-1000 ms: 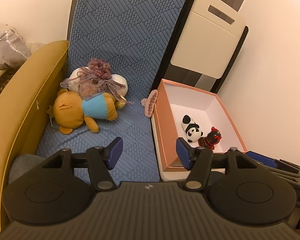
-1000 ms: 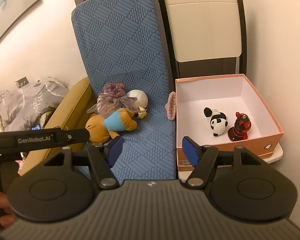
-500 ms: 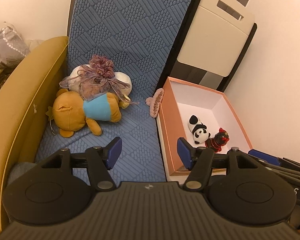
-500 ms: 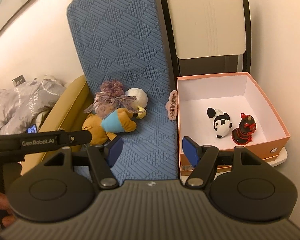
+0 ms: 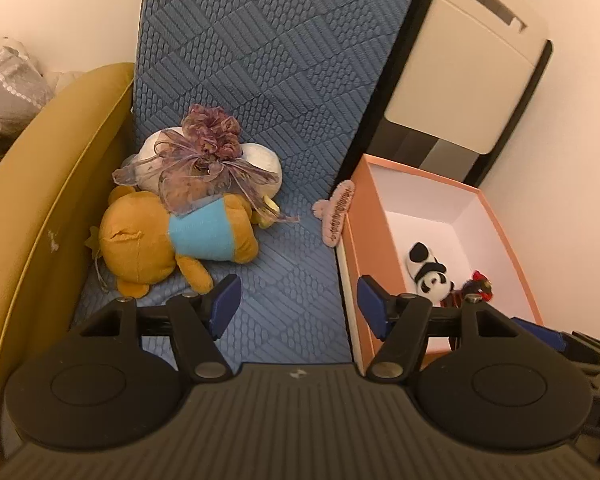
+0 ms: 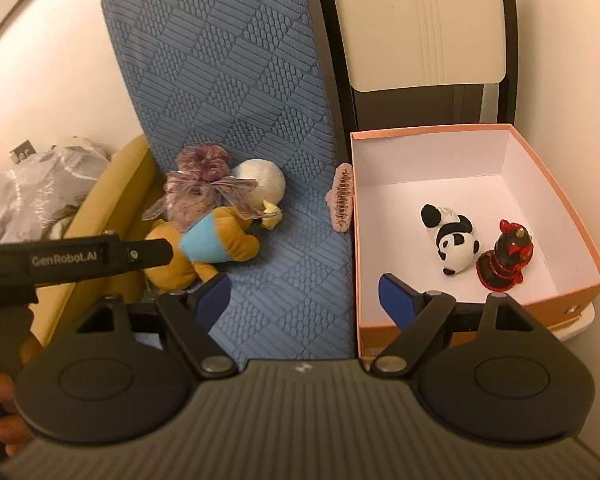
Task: Organize objects
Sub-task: 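Withdraw both tools from the box back toward the chair, then grasp the purple ribbon bow with the left tool while the right tool grasps the pink hair clip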
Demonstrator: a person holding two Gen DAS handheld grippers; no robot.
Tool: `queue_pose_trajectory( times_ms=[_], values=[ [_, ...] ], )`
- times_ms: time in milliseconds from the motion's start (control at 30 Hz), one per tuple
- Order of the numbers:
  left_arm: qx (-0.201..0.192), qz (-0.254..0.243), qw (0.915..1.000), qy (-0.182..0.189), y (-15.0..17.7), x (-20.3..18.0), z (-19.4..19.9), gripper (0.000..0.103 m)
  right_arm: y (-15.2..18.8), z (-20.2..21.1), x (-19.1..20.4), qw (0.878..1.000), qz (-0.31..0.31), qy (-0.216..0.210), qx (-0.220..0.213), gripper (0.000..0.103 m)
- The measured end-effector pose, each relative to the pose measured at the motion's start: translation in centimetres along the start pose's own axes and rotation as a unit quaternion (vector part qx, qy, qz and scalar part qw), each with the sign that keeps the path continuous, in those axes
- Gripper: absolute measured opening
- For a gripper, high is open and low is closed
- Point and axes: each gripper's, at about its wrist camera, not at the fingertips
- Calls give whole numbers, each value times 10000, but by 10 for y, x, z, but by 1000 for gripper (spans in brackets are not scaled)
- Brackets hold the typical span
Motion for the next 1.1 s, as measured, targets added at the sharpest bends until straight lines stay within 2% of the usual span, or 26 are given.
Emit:
queue_pose_trajectory(
  times_ms=[267, 367, 533, 733, 767, 833, 900, 1100],
  values=[
    [14, 117, 9999, 12, -32, 23, -52, 70, -13, -50, 18, 9994, 333, 78, -16, 82],
    [41, 202, 9998, 23, -44, 36, -74, 70, -20, -70, 24, 9989, 417, 212, -98, 74],
    [-24, 306, 9995, -5, -61, 57, -111, 70, -29, -108, 30, 9987, 380, 316, -155, 66],
    [-61, 448, 9988, -185, -79, 88, -154, 68, -32, -163, 47, 9954, 776, 527, -201, 64],
    [-66, 463, 9986, -228, -82, 93, -160, 66, -31, -173, 49, 9944, 858, 585, -209, 63],
    [-77, 534, 9982, -247, -87, 102, -171, 61, -31, -193, 52, 9928, 950, 713, -162, 49],
    [-127, 556, 9981, -217, -92, 110, -181, 55, -30, -210, 53, 9916, 977, 834, -150, 48],
    [-265, 582, 9980, -4, -108, 124, -205, 48, -21, -263, 52, 9800, 1314, 1478, -228, 48]
  ],
)
Point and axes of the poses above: each gripper's, at about its wrist camera, not at the fingertips, and z roughly against the way its jaws point, x to its left, y to its underside, and after that the axes turned 1 degree about -z, right-handed
